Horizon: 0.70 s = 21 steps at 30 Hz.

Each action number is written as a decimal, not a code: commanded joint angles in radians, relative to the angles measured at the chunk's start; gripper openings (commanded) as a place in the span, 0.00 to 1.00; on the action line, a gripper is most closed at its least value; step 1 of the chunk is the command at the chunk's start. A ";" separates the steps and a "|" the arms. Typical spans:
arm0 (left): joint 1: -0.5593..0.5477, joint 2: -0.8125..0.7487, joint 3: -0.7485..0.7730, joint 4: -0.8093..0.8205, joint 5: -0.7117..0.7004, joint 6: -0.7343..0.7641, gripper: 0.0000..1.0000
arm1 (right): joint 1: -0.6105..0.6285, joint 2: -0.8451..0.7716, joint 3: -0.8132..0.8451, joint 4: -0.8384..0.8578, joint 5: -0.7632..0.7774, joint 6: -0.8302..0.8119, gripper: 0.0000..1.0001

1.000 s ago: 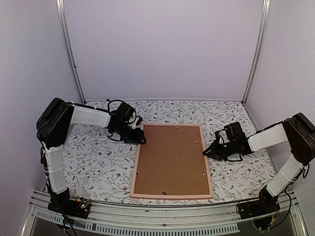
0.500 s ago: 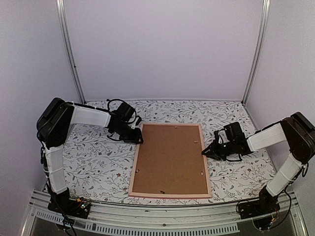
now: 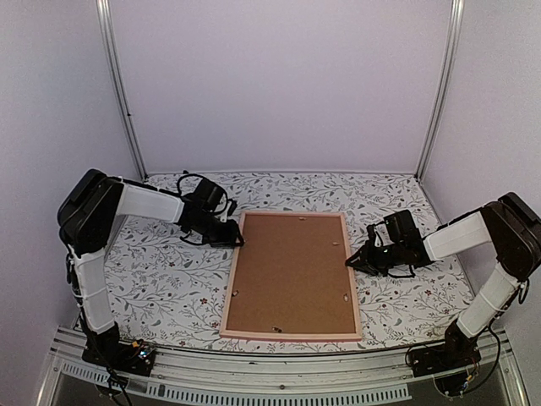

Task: Put the photo into the frame
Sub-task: Press the fastener onto the backboard.

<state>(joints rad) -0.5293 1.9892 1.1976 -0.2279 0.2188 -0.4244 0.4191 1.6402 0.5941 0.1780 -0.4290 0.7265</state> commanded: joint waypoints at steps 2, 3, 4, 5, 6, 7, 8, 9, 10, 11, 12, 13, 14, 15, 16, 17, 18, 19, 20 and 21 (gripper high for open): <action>0.033 -0.031 -0.008 0.037 0.034 -0.029 0.50 | 0.006 0.031 -0.030 -0.042 -0.012 0.030 0.00; 0.034 -0.028 -0.005 0.031 0.036 -0.026 0.54 | 0.006 0.032 -0.031 -0.040 -0.013 0.031 0.00; 0.035 -0.026 -0.003 0.028 0.037 -0.025 0.56 | 0.006 0.032 -0.032 -0.039 -0.013 0.030 0.00; 0.035 -0.025 -0.002 0.024 0.038 -0.023 0.57 | 0.006 0.031 -0.034 -0.036 -0.013 0.032 0.00; 0.034 -0.024 -0.001 0.022 0.038 -0.022 0.58 | 0.006 0.031 -0.036 -0.032 -0.014 0.033 0.00; 0.035 -0.023 0.000 0.020 0.039 -0.020 0.59 | 0.006 0.032 -0.038 -0.029 -0.014 0.033 0.00; 0.034 -0.020 0.003 0.017 0.039 -0.017 0.60 | 0.006 0.033 -0.040 -0.027 -0.016 0.034 0.00; 0.033 -0.017 0.006 0.011 0.039 -0.013 0.61 | 0.006 0.034 -0.040 -0.024 -0.017 0.034 0.00; 0.034 -0.012 0.011 0.004 0.037 -0.008 0.61 | 0.006 0.035 -0.040 -0.022 -0.019 0.033 0.00; 0.032 -0.007 0.018 -0.004 0.033 0.000 0.61 | 0.006 0.036 -0.041 -0.020 -0.019 0.034 0.00; 0.030 0.000 0.027 -0.015 0.027 0.008 0.61 | 0.006 0.039 -0.040 -0.019 -0.020 0.034 0.00; 0.027 0.005 0.035 -0.026 0.020 0.015 0.62 | 0.006 0.040 -0.040 -0.017 -0.020 0.033 0.00; 0.025 0.011 0.043 -0.036 0.008 0.023 0.62 | 0.007 0.042 -0.040 -0.016 -0.020 0.033 0.00; 0.023 0.017 0.051 -0.046 -0.004 0.033 0.62 | 0.006 0.044 -0.040 -0.015 -0.022 0.033 0.00; 0.020 0.023 0.061 -0.056 -0.017 0.042 0.61 | 0.007 0.047 -0.040 -0.012 -0.023 0.033 0.00; 0.015 0.028 0.070 -0.069 -0.029 0.050 0.62 | 0.006 0.049 -0.040 -0.010 -0.023 0.033 0.00; 0.011 0.034 0.081 -0.078 -0.040 0.060 0.62 | 0.007 0.051 -0.040 -0.007 -0.026 0.033 0.00; 0.006 0.039 0.090 -0.092 -0.053 0.070 0.61 | 0.006 0.056 -0.040 -0.004 -0.029 0.034 0.00; 0.001 0.045 0.101 -0.105 -0.066 0.080 0.61 | 0.006 0.058 -0.042 -0.001 -0.031 0.034 0.00; -0.006 0.050 0.111 -0.115 -0.082 0.092 0.62 | 0.006 0.060 -0.042 0.001 -0.032 0.034 0.00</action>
<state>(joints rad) -0.5125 2.0041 1.2598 -0.2798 0.2016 -0.3920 0.4187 1.6470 0.5823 0.2127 -0.4374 0.7269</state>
